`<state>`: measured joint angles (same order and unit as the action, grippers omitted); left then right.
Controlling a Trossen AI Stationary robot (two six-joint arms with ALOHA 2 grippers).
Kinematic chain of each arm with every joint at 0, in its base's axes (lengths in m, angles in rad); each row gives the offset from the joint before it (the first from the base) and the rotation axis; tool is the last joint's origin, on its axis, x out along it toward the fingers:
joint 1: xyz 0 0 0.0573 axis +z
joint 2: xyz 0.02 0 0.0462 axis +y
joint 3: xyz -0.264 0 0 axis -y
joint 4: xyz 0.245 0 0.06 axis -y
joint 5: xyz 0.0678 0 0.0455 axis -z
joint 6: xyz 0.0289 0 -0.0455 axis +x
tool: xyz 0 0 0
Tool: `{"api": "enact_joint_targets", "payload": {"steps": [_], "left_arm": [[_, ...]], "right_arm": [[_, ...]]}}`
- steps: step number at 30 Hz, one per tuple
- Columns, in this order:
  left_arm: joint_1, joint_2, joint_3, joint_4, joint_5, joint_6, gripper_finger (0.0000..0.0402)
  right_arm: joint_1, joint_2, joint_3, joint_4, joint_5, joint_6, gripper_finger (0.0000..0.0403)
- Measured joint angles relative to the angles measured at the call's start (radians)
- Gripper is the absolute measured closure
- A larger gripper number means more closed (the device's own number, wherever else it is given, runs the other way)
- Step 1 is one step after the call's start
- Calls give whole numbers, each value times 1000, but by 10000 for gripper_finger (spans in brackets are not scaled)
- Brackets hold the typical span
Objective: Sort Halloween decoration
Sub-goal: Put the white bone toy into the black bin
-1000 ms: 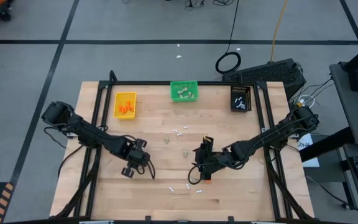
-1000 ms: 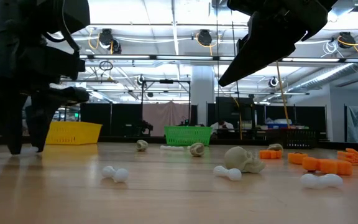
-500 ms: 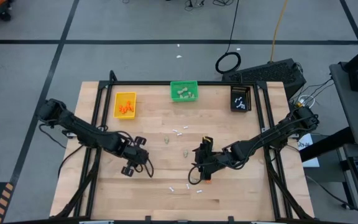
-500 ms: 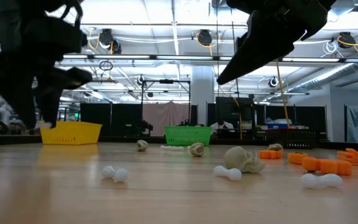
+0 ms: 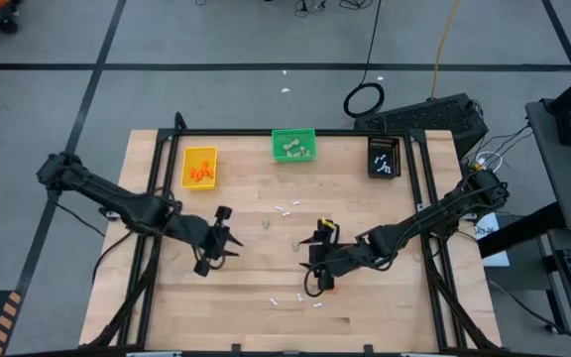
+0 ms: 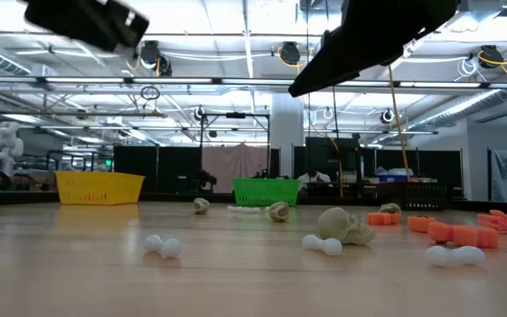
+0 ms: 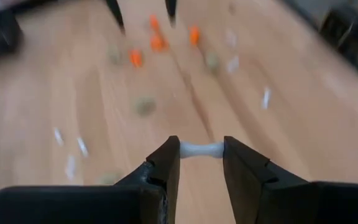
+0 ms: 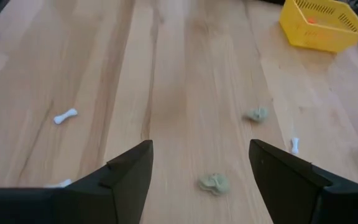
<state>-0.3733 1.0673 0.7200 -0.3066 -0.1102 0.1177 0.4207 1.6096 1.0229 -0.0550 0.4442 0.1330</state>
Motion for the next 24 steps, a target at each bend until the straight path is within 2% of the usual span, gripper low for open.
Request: {"api": "enact_joint_targets", "payload": {"steps": [5,11,18,24], "left_arm": [[0,-29,0,152,-12,110,300],[0,-21,1,298,-84,171,300],[0,-16,-6,334,-131,204,300],[0,-17,-74,452,-131,208,300]], "right_arm": [[0,0,0,18,0,-15,151],[0,0,0,22,0,-18,151],[0,0,0,24,0,-18,151],[0,0,0,25,0,-15,151]]}}
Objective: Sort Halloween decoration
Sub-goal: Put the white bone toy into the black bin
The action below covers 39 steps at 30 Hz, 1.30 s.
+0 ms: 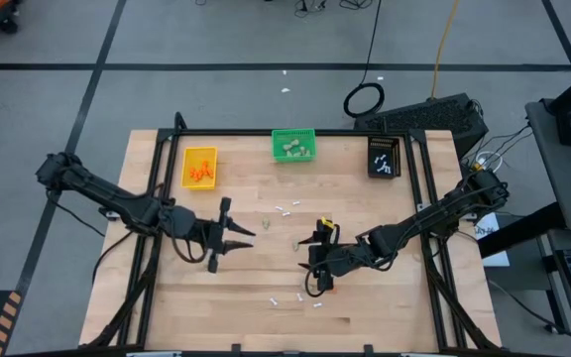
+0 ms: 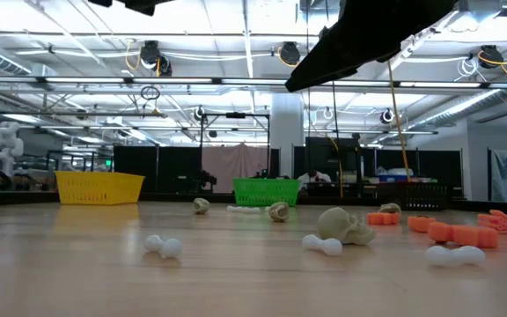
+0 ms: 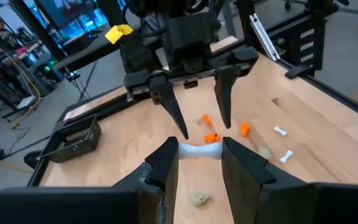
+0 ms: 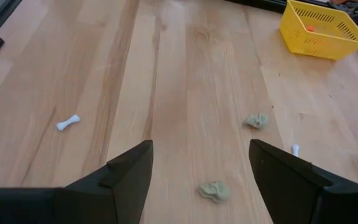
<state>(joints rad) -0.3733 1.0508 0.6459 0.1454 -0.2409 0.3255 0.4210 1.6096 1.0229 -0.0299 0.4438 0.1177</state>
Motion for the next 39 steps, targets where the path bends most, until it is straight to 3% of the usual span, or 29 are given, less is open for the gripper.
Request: {"api": "enact_joint_targets", "payload": {"steps": [11,17,29,33,39], "left_arm": [[0,0,-29,52,0,49,300],[0,0,-29,92,0,269,300],[0,0,-29,112,0,923,300],[0,0,-29,126,0,1021,300],[0,0,-29,163,1,1024,300]], "right_arm": [[0,0,0,4,0,10,151],[0,0,0,4,0,4,151],[0,0,0,3,0,-10,151],[0,0,0,3,0,-10,151],[0,1,0,3,0,-10,151]]}}
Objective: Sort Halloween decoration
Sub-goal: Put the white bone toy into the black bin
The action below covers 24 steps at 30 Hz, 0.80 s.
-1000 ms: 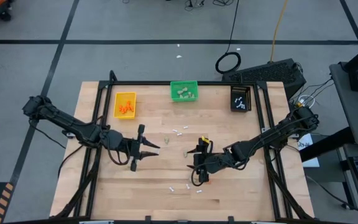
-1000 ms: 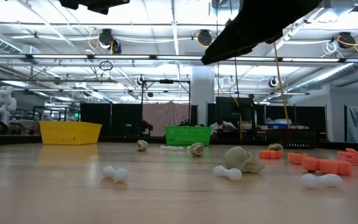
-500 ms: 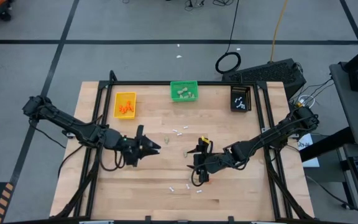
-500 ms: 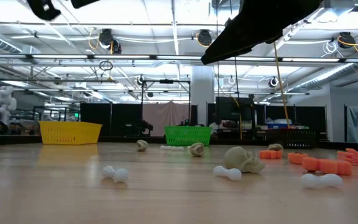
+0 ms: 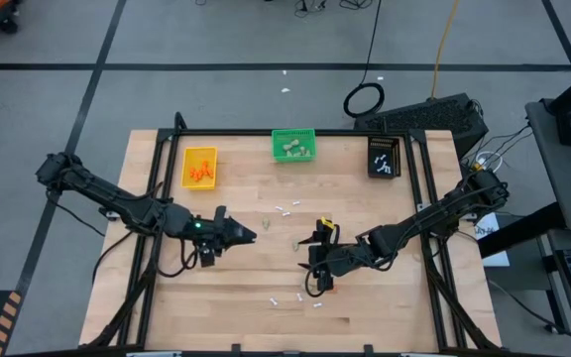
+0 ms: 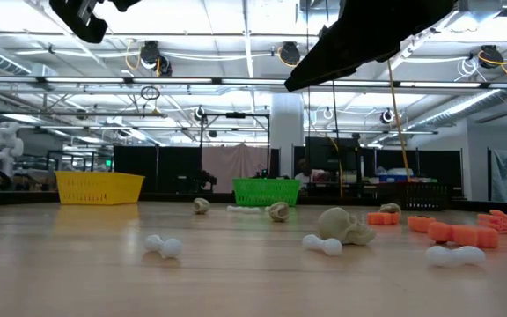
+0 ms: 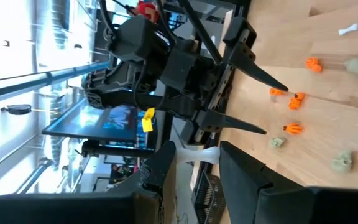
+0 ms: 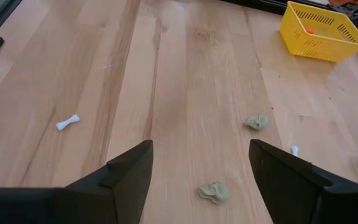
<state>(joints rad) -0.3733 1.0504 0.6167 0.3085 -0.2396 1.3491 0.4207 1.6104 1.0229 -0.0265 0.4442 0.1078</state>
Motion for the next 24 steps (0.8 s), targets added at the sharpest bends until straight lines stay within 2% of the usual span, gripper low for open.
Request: {"api": "enact_joint_targets", "payload": {"steps": [19,24], "left_arm": [[0,0,0,-2,4,-9,300],[0,0,0,-3,62,-12,300]], "right_arm": [[0,0,0,0,0,2,151],[0,0,0,0,0,2,151]]}}
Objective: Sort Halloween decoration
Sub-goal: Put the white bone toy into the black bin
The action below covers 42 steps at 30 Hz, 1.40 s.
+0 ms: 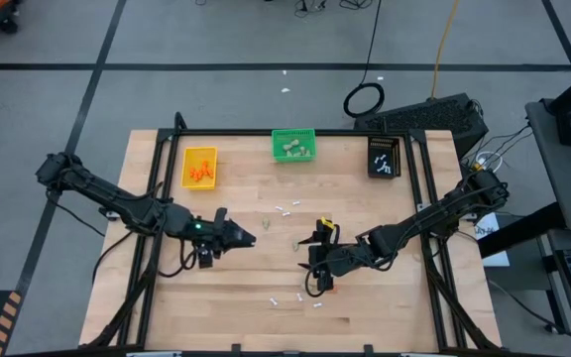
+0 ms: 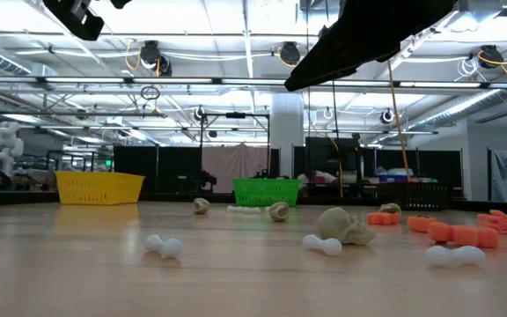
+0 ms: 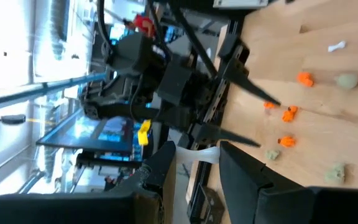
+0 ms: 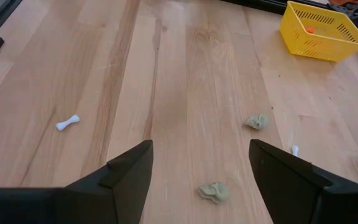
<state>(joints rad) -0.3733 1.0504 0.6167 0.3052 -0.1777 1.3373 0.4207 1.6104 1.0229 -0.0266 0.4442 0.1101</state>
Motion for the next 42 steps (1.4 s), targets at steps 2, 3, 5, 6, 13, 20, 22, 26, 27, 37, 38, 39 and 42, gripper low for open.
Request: {"api": "enact_joint_targets", "payload": {"steps": [2,3,5,6,13,20,22,26,27,37,38,39,42], "left_arm": [[0,0,0,0,23,0,300],[0,0,0,-1,30,0,300],[0,0,0,-1,42,-28,300],[0,0,0,-1,43,-59,300],[0,0,0,-1,44,-389,300],[0,0,0,-1,44,-800,300],[0,0,0,-1,44,-870,300],[0,0,0,-1,44,-940,300],[0,0,0,-1,44,-939,300],[0,0,0,1,130,-868,300],[0,0,0,5,144,-862,300],[0,0,0,12,152,-861,300],[0,8,0,54,175,-860,300]], "right_arm": [[0,0,0,0,0,0,151],[0,0,0,0,0,0,151],[0,0,0,0,0,0,151],[0,0,0,0,0,0,151],[0,0,0,0,0,0,151],[0,0,0,30,0,-27,151],[6,0,0,86,1,-71,151],[24,0,0,209,1,-217,151],[29,0,0,233,6,-266,151],[99,4,0,504,131,-1006,151],[101,9,0,532,130,-1074,151],[100,17,0,557,131,-1133,151],[88,54,0,661,131,-1264,151]]}}
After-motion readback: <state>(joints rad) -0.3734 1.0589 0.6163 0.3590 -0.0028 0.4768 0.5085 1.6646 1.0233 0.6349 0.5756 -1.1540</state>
